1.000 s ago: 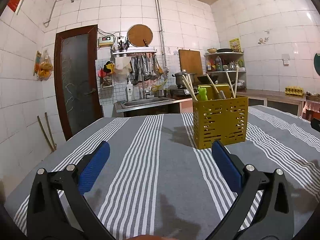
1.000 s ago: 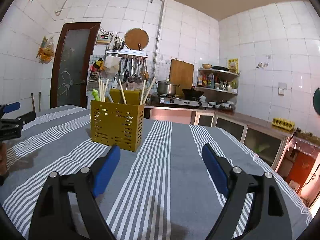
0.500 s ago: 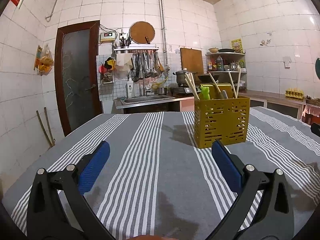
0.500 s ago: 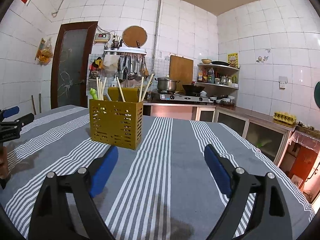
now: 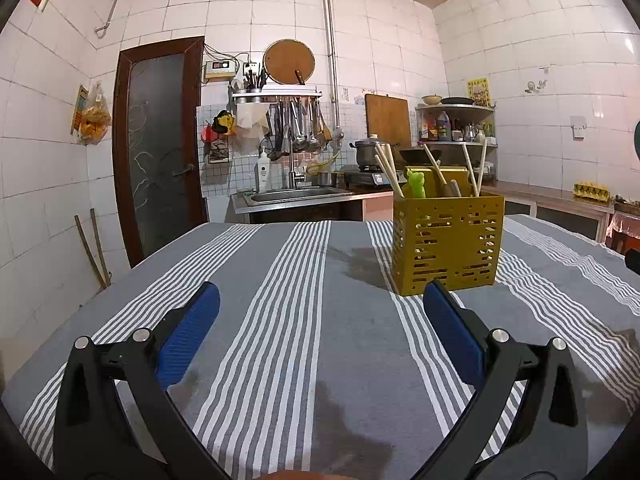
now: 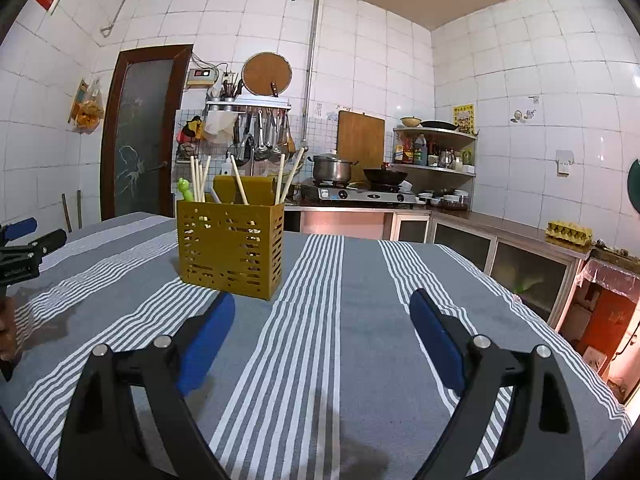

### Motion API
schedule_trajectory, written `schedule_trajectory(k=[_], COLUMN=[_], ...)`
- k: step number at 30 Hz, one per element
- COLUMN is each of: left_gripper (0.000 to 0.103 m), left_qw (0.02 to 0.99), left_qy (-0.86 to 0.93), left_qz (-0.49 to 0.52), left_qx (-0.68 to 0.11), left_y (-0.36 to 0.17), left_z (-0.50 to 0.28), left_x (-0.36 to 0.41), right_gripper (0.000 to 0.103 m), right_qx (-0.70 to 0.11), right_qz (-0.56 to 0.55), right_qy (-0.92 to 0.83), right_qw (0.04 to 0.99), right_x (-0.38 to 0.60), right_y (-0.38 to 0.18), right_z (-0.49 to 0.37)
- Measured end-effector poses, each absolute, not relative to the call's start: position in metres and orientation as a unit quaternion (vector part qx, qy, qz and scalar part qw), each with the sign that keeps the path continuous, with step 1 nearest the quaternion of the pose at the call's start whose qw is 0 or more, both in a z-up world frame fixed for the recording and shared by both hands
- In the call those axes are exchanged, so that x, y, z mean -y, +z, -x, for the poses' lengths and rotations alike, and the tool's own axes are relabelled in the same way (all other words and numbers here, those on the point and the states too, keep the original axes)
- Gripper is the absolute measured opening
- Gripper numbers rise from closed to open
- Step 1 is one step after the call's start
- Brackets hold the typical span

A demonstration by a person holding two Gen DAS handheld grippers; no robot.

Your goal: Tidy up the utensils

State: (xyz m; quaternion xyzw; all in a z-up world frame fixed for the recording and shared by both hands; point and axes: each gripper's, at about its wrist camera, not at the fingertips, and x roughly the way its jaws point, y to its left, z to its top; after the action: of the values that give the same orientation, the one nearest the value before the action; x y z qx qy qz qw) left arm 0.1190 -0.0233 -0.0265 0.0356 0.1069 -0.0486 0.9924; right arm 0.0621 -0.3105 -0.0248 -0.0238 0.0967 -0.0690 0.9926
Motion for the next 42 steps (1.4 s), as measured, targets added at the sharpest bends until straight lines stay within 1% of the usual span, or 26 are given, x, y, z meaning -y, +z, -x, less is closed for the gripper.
schedule_trajectory(k=[42], left_gripper=[0.098], left_qw=[0.992], left_qy=[-0.049], left_qz=[-0.035], left_qx=[-0.110], left_y=[-0.0248], left_z=[-0.1209], left_x=[0.0212], right_gripper=[0.089], right_qx=[-0.097], right_qz=[0.020], right_qy=[-0.071], right_qw=[0.993], right_x=[0.3134], right_y=[-0.0236], right_z=[-0.0624])
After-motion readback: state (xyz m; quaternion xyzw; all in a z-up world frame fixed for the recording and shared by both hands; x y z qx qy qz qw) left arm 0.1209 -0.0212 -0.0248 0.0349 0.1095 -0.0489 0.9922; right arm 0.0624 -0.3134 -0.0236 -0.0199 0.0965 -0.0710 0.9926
